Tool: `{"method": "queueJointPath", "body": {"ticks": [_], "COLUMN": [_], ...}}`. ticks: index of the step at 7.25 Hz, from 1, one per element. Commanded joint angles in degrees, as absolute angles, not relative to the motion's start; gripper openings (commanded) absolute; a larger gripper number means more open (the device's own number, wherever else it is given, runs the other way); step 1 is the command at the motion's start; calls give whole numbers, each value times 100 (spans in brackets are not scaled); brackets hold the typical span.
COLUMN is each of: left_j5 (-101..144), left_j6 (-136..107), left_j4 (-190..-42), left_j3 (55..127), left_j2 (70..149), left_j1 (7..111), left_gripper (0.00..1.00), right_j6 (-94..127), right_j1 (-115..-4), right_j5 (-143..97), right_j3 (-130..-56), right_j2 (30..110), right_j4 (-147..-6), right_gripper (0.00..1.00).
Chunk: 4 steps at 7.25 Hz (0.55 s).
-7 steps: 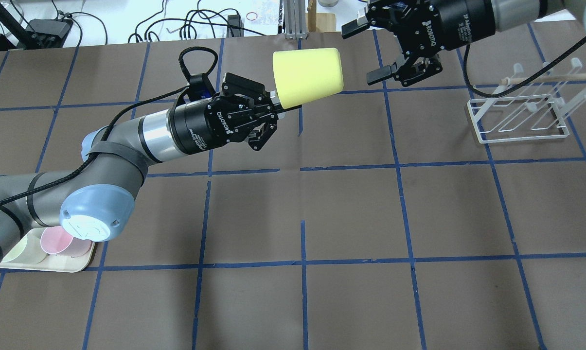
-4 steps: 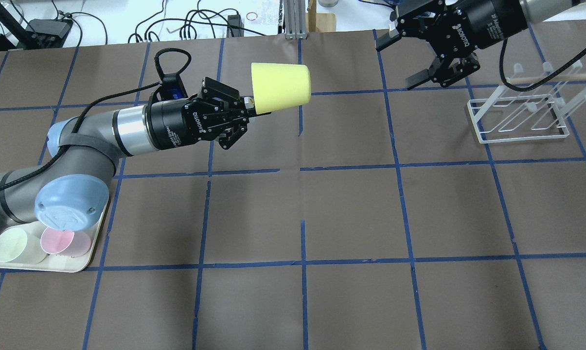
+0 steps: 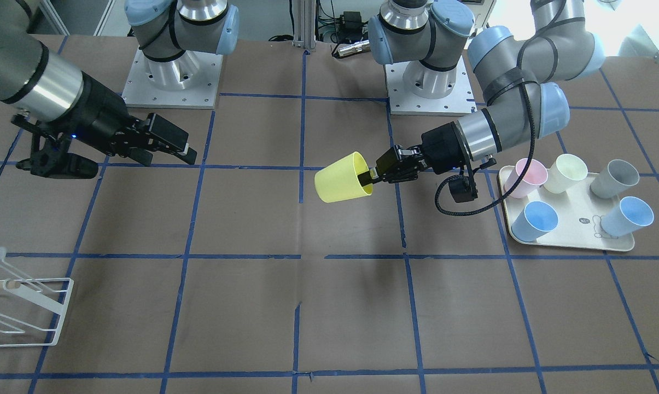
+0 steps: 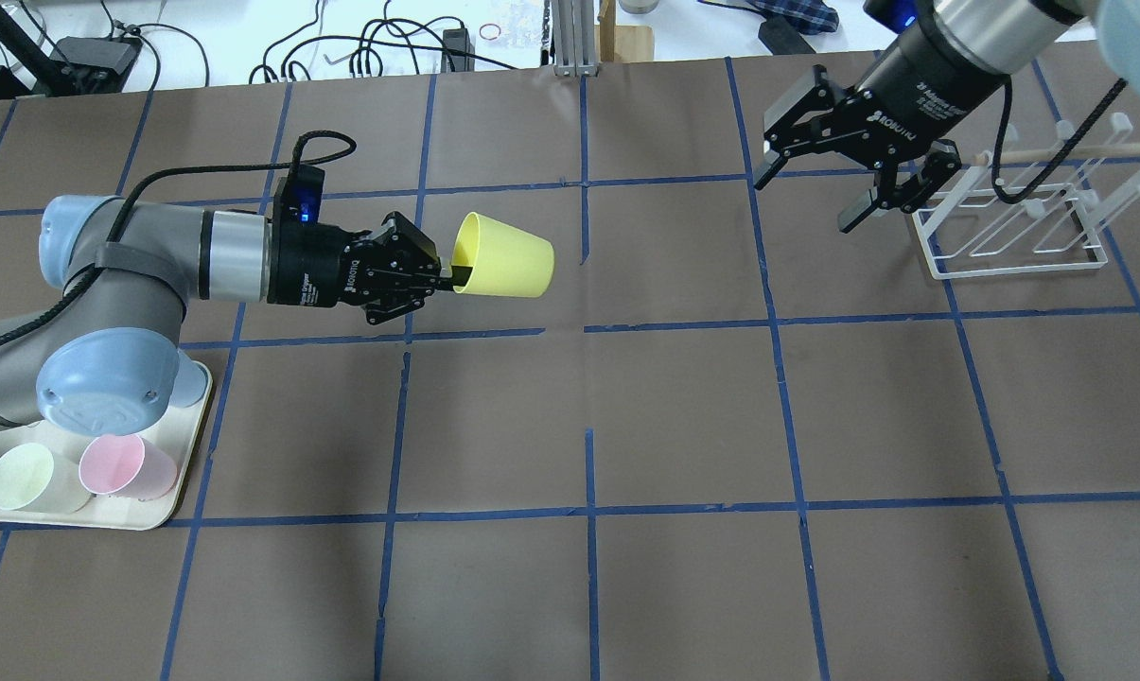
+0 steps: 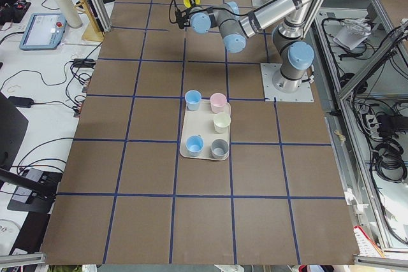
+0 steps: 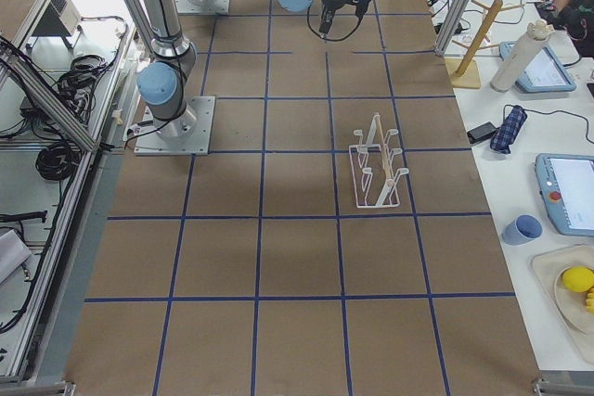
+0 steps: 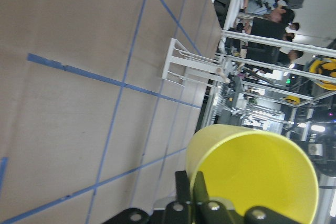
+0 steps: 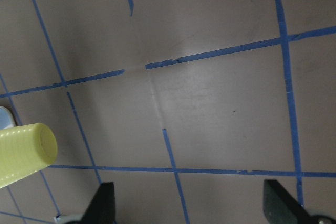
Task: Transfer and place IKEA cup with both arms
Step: 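Carry the yellow cup with the left gripper toward the tray while the right arm withdraws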
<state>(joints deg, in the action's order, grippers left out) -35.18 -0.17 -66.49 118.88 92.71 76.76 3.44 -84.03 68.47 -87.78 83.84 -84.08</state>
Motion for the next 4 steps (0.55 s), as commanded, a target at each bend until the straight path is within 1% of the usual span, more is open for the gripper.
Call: {"method": "queueJointPath", "body": {"ticks": [1, 2, 4], "left_j5": [-5737, -6340, -8348], "left_j6": [52, 122, 1006], "left_j4": [-6609, -6679, -6592], "left_j3": [11227, 11084, 10926], "left_j2": [9264, 9194, 9132], "left_j1": [7682, 7682, 7594], "left_gripper": [0, 0, 0], "right_j6": [791, 817, 826], "right_j1": [-8876, -9094, -9176], "right_j5": [8151, 8583, 8683], "right_j3": [-8780, -8815, -8842], "right_j2": [8393, 8437, 8464], "right_j4": [-8701, -9154, -9343], "right_gripper": [100, 100, 100]}}
